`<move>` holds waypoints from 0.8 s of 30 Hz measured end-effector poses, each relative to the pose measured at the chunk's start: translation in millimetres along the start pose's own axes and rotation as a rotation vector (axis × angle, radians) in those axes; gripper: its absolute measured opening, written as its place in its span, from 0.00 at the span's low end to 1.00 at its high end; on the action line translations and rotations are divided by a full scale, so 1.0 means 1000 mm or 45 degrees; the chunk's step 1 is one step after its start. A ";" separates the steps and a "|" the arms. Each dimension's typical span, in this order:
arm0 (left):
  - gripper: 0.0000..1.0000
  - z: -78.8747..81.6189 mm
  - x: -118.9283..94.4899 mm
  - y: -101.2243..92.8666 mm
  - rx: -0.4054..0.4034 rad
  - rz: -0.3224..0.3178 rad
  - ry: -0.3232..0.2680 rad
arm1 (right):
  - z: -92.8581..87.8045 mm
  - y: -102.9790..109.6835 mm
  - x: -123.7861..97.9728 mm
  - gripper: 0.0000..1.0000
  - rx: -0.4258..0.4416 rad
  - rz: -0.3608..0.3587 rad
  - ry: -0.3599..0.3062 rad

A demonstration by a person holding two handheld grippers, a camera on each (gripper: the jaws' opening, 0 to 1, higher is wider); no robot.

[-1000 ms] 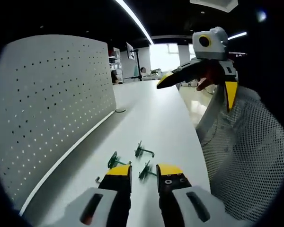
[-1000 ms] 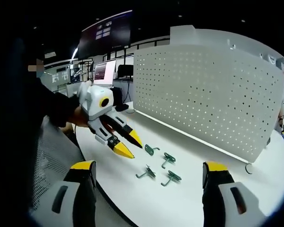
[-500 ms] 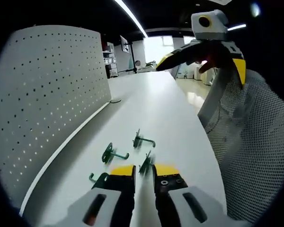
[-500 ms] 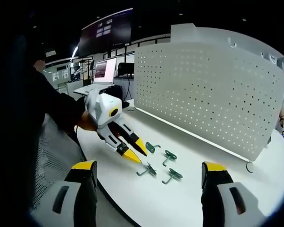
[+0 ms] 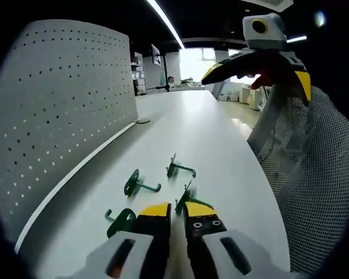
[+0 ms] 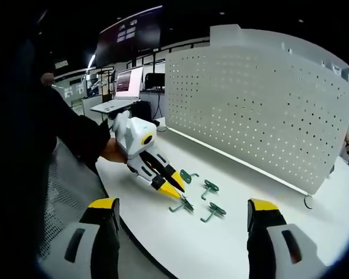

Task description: Insert the hook assembly into the mounting plate slot until the hook locks in place.

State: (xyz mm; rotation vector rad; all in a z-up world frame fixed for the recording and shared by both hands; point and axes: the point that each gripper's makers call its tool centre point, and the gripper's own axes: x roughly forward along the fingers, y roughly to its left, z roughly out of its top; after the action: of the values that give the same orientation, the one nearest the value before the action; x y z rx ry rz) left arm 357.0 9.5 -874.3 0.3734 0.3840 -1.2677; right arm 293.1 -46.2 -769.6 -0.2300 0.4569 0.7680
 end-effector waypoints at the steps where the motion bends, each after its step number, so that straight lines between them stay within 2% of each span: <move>1: 0.09 0.000 0.000 -0.001 -0.006 -0.006 -0.005 | 0.000 0.000 0.000 0.88 0.001 0.000 0.002; 14: 0.06 -0.004 0.008 -0.004 -0.003 -0.032 -0.007 | -0.001 -0.003 0.000 0.87 0.007 -0.026 0.012; 24: 0.03 -0.009 0.011 -0.001 -0.018 -0.021 -0.003 | -0.002 -0.004 0.001 0.86 0.000 -0.035 0.019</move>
State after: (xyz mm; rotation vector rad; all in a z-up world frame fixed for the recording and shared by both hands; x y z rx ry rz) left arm 357.7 4.1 -887.0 0.3571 0.3948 -1.2811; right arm 295.8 -49.0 -771.8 -0.2414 0.4669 0.7399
